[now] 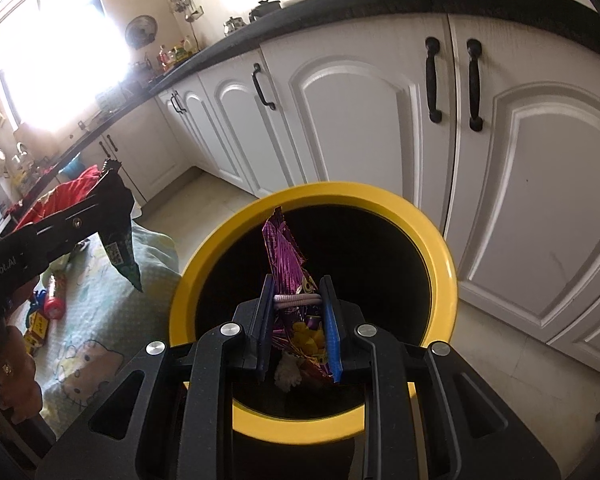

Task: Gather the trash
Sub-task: 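Open both tools over the bin to drop the two wrappers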

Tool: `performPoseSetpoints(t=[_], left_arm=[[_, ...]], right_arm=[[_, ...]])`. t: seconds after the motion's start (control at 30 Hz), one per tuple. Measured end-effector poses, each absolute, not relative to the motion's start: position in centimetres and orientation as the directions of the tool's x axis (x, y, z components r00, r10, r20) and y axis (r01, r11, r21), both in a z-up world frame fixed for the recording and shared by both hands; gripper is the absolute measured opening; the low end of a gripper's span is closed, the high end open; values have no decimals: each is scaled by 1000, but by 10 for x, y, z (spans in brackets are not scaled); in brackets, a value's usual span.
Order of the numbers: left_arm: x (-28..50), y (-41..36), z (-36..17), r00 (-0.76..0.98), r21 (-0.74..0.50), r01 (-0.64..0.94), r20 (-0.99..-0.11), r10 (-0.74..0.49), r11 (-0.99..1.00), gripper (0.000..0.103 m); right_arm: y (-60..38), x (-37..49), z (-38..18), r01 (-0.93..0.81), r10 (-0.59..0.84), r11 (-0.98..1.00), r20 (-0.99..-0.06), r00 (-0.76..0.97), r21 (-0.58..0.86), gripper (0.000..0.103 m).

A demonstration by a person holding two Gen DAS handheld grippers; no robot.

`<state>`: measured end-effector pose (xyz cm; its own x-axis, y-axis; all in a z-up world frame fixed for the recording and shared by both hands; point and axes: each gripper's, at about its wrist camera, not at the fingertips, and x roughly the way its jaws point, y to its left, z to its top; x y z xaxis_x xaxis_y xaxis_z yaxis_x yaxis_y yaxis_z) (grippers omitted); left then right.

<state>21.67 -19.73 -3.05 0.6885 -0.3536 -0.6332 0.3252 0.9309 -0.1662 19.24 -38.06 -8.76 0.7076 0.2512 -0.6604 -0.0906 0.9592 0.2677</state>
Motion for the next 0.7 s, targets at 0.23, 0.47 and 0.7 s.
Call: performPoseSetpoints(t=[0.23, 0.47, 0.7], left_arm=[[225, -204, -43, 666, -174, 334, -652, -362, 926, 17], [234, -207, -51, 649, -186, 331, -667, -366, 925, 18], [239, -205, -55, 641, -194, 318, -678, -361, 928, 22]], right_arm=[[-383, 195, -99, -72, 242, 961, -681, 691, 269, 21], [-385, 197, -107, -58, 237, 961, -695, 679, 271, 22], [-388, 198, -110, -40, 225, 962, -697, 680, 272, 26]])
